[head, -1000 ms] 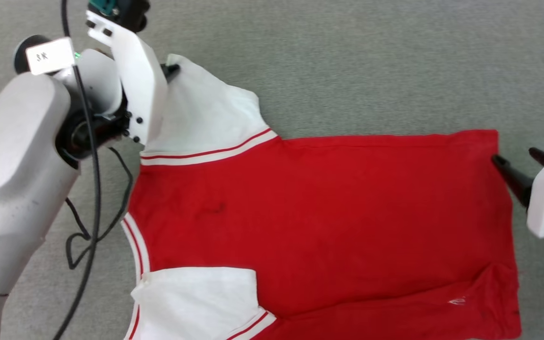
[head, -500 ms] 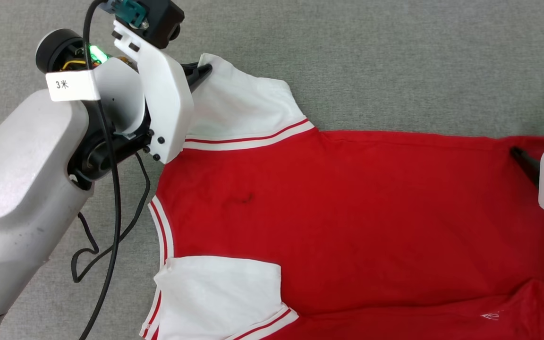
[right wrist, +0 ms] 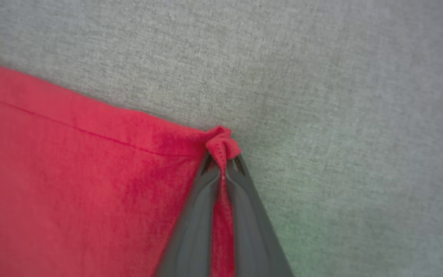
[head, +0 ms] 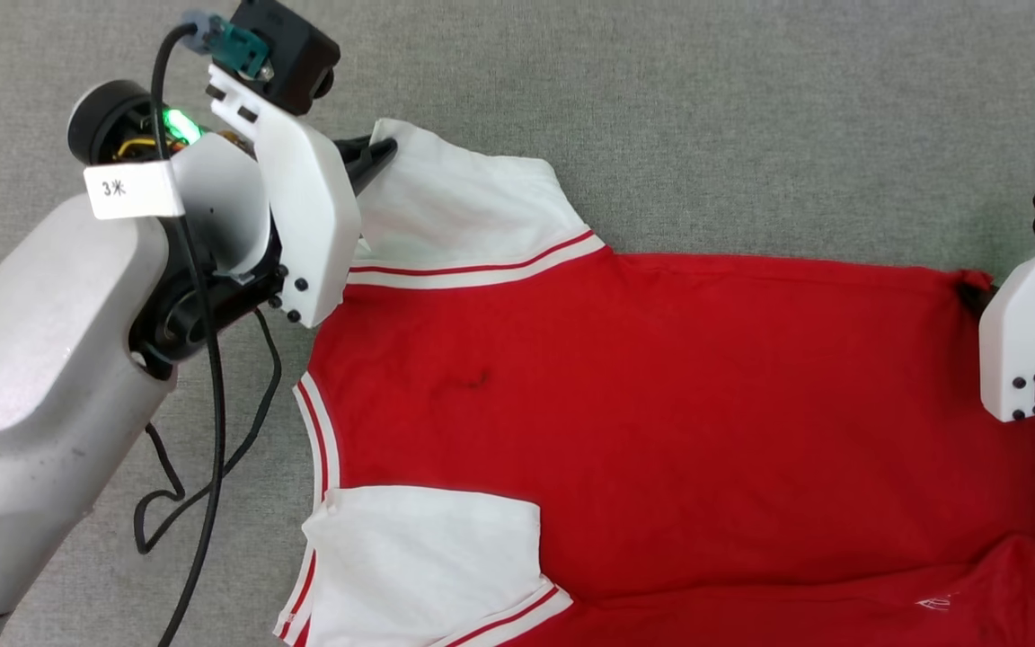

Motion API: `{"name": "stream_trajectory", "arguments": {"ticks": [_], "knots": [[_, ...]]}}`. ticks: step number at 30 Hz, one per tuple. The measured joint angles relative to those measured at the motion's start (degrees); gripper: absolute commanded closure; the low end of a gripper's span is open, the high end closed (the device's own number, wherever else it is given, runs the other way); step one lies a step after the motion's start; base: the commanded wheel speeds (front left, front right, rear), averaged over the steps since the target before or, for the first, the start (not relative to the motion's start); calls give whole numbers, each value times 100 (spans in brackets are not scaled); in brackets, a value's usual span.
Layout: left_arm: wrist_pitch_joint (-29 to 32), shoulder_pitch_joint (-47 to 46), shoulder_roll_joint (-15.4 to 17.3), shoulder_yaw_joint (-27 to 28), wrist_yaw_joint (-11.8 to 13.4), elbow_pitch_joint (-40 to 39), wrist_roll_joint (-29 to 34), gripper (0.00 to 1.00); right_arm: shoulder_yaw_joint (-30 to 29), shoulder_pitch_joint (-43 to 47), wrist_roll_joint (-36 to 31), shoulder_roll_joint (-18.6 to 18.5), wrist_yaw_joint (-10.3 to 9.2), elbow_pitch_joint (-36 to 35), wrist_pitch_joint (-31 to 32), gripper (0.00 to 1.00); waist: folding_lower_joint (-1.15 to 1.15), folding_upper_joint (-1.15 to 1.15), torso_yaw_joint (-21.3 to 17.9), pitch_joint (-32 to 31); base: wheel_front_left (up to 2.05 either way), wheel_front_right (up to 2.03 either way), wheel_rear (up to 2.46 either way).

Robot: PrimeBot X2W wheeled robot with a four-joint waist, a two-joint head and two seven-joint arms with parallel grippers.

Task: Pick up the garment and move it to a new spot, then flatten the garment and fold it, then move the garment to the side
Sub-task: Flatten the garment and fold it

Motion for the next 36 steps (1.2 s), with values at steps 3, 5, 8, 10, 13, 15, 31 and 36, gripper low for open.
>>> {"name": "stream_trajectory", "arguments": {"ticks": [3,5,8,10,13,15,31,36], "knots": [[-156,109,-23,0,5,109,-1,100,74,25,33,-27,0,127,-347,100,0,0,-15,-125,0,0,0],[-265,218,-54,-2,7,166,-16,100,112,66,43,-49,0,189,-659,100,0,0,-25,-235,0,0,0],[-448,385,-92,13,7,218,-73,100,136,143,-5,-129,12,321,-1209,100,1,0,-35,-430,0,0,0],[-588,463,-87,32,27,248,-65,100,132,226,64,-149,11,409,-1559,100,1,0,-36,-571,0,0,0],[-709,628,-81,38,37,263,-77,100,134,297,158,-197,11,510,-2002,100,1,0,-27,-793,0,0,0],[-767,790,-76,37,52,245,-142,100,129,389,263,-220,11,590,-2230,100,0,0,-13,-934,0,0,0],[-1216,2315,268,62,390,-312,-552,100,356,1638,1230,-655,11,508,-3061,100,0,0,326,-1679,0,0,0],[-1248,2793,434,-62,470,-597,-569,100,469,1981,1449,-853,11,422,-3095,100,1,0,394,-1776,0,0,0]]}}
